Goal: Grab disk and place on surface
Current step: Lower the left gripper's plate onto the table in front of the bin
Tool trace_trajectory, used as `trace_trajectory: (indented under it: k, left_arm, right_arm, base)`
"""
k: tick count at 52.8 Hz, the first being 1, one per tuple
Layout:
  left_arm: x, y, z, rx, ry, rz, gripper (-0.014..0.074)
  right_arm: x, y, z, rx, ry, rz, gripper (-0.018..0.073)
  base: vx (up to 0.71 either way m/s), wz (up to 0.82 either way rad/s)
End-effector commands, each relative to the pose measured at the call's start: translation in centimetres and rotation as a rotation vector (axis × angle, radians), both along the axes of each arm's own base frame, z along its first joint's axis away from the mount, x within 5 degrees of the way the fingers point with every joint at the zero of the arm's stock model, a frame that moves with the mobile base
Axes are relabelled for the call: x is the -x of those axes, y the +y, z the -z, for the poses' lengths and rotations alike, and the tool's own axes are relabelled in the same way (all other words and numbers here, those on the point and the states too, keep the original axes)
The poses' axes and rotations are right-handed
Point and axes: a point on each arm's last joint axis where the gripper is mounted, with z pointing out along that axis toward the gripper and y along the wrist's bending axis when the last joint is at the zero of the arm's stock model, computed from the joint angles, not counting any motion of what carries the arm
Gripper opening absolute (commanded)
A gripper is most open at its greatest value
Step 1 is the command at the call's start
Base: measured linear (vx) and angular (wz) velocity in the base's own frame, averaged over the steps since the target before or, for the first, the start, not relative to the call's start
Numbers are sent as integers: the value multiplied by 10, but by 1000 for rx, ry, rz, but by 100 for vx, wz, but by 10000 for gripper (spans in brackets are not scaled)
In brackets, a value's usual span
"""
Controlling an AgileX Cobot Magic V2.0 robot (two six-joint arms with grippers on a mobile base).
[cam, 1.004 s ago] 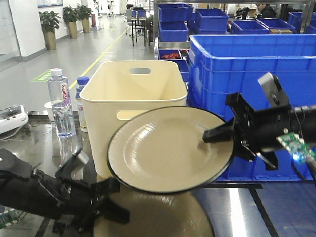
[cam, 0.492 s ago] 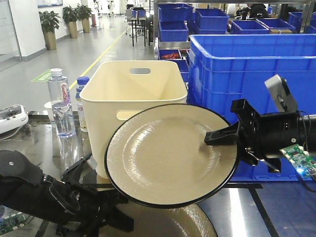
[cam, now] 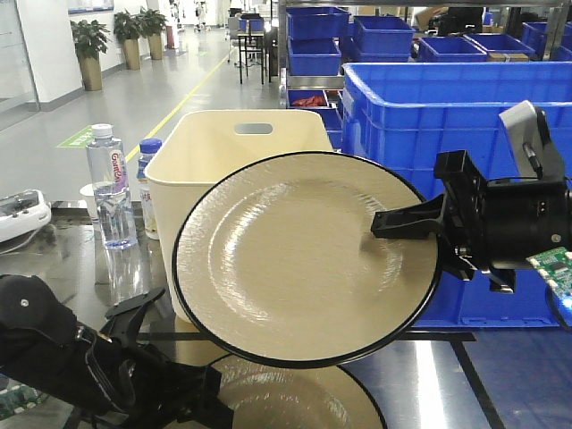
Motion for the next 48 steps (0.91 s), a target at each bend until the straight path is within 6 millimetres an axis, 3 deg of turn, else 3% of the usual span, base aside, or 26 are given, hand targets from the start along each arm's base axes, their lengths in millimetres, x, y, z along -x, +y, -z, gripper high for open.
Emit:
trace_trajectory:
  k: [1,10,21,34,48]
  left_arm:
    - [1,0,-22,18,-93,12,641]
    - [12,12,-39,-108,-226,91,629]
    - [41,32,-88,-173,-430,39,573]
    - [77,46,-141,-105,-681,-50,528]
    - [95,52,-159,-78,-770,-75,514]
  right_arm:
    - [10,-1,-31,-124,-78,28,-6]
    - [8,-11,-30,-123,-69,47,-6]
    - [7,-21,-19,-1,-30,62,-6]
    - [4,9,4,161,57,12,-6]
    - [-9,41,37,222,169,-60,-6]
  base:
    - [0,0]
    - [0,0]
    - [0,0]
    - [0,0]
    - [0,0]
